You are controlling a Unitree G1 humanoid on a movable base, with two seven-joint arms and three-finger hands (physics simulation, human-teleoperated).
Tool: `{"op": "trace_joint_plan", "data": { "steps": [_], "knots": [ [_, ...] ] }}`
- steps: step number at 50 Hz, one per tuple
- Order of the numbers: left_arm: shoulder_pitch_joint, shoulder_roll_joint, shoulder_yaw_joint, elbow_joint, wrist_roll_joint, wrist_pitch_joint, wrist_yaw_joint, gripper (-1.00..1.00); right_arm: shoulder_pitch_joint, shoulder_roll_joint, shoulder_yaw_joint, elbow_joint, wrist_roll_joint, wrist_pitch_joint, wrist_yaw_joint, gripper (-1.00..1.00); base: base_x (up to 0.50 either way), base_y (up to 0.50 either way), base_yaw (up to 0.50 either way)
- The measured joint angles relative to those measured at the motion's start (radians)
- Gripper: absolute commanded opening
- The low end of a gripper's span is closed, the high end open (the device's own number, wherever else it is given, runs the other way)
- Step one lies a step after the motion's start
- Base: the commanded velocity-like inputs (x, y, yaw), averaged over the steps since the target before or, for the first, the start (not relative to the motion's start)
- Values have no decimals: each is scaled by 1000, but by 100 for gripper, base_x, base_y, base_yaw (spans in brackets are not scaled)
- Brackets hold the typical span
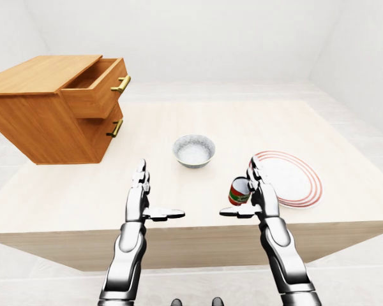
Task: Put the bowl on the plate.
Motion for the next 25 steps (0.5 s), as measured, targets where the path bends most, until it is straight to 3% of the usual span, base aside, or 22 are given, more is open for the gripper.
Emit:
{"op": "trace_joint_plan", "data": {
  "steps": [6,19,22,25],
  "knots": [
    [-2,12,6,7,-6,-5,-4,100,-8,-11,-4,5,8,3,2,100,0,0,0],
    [-4,-17,56,11,30,-5,-49,100,-14,7,-44,-15,-9,23,34,100,0,0,0],
    [-4,-22,66,1,40,4,-53,100,-14,10,-52,-32,-10,38,41,100,0,0,0],
    [-2,-24,74,-31,48,32,-57,100,-12,11,-61,-71,-7,71,47,100,0,0,0]
  ]
}}
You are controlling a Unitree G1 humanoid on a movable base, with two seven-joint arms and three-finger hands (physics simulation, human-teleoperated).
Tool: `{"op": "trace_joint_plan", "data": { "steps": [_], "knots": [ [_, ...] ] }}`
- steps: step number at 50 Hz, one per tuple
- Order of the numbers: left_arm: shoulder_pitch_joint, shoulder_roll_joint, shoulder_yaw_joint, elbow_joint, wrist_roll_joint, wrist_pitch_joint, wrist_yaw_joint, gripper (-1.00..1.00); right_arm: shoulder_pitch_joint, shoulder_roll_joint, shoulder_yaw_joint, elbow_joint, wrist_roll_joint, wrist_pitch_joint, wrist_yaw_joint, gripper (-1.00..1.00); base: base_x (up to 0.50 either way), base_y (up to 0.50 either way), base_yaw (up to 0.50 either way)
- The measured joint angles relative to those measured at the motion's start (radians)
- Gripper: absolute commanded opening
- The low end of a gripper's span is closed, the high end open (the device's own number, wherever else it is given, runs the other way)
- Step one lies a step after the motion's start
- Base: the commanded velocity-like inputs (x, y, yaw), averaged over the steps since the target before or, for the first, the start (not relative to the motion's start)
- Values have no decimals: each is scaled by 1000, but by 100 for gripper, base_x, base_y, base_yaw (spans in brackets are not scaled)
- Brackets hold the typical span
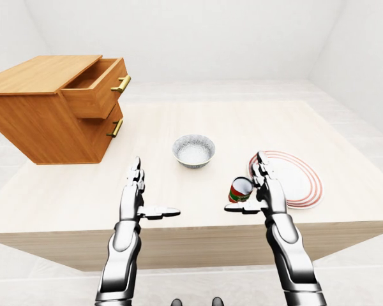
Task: Put the bowl on the plate.
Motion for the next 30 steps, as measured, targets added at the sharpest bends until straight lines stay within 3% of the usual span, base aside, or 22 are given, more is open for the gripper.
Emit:
{"op": "trace_joint_plan", "data": {
  "steps": [1,4,14,30],
  "knots": [
    [2,-1,3,-18,2,14,-1,100,1,0,-3,-18,1,14,1,100,0,0,0],
    [9,-1,12,-85,5,55,-8,100,4,-1,-12,-82,6,16,5,100,0,0,0],
    [24,-5,33,-288,10,55,-36,100,13,-7,-60,-304,34,16,24,100,0,-2,0],
    [27,-10,61,-402,15,55,-58,100,11,-16,-130,-451,67,16,53,100,-2,-49,0]
  ]
}}
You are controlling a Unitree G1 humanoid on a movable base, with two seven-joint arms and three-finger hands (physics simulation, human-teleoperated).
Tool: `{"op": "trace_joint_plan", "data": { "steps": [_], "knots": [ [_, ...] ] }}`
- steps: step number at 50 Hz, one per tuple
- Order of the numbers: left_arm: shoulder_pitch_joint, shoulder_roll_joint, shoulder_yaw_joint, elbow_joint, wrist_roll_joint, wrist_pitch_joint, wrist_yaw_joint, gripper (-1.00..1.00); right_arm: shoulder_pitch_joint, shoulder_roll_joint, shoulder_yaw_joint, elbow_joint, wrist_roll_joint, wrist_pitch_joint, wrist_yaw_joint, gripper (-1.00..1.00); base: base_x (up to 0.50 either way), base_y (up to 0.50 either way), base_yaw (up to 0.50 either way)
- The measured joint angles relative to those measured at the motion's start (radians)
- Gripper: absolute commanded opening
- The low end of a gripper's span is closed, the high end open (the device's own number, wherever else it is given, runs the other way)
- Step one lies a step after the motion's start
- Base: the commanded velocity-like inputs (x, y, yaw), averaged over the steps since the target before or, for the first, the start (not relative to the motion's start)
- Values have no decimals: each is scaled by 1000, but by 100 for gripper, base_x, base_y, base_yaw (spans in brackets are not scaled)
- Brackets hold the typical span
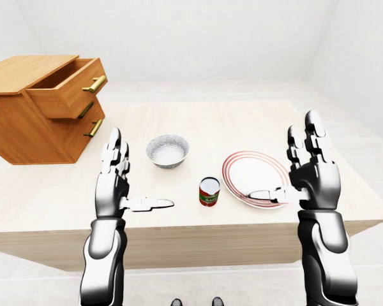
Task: Put the bowl on the plate.
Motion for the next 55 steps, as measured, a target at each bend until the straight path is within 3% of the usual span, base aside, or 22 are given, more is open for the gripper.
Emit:
{"op": "trace_joint_plan", "data": {
  "steps": [7,19,30,55],
  "knots": [
    [-2,4,20,-54,-12,0,-12,100,-8,-8,-25,-13,7,0,8,100,-1,-50,0],
    [-51,40,110,-219,-93,0,-67,100,-30,-23,-53,-37,15,0,9,100,-1,-25,0],
    [-58,57,167,-250,-131,0,-98,100,-28,-20,-58,-62,19,0,14,100,-8,-50,0],
    [-36,60,216,-287,-162,0,-131,100,-7,-14,-46,-57,-6,0,41,100,14,-1,0]
  ]
}}
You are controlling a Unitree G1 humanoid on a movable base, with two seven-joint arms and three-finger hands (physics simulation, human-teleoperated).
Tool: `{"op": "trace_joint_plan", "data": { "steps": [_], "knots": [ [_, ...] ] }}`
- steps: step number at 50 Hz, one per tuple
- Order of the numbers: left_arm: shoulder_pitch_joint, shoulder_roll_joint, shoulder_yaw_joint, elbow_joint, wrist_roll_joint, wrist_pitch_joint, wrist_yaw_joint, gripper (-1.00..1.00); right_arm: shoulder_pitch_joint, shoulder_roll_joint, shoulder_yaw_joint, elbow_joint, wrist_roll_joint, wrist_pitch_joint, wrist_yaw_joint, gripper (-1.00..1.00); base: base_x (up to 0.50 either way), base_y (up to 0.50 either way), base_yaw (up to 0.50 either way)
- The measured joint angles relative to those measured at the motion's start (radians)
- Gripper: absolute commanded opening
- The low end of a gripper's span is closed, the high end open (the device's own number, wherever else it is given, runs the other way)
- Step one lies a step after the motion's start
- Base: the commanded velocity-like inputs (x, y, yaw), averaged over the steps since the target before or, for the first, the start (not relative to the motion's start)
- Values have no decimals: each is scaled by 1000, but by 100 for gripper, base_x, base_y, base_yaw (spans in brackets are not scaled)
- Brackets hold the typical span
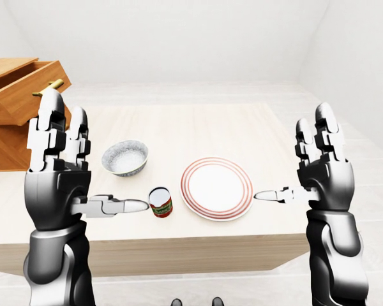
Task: Put the bowl on the plate.
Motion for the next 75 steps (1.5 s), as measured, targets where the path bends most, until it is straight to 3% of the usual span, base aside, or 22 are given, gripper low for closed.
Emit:
{"op": "trace_joint_plan", "data": {
  "steps": [47,75],
  "knots": [
    [31,-9,1,7,0,0,-54,100,11,8,13,19,-17,0,20,100,8,-5,0],
    [22,2,-7,31,40,0,-46,100,22,10,14,8,-26,0,27,100,5,0,0]
  ]
}}
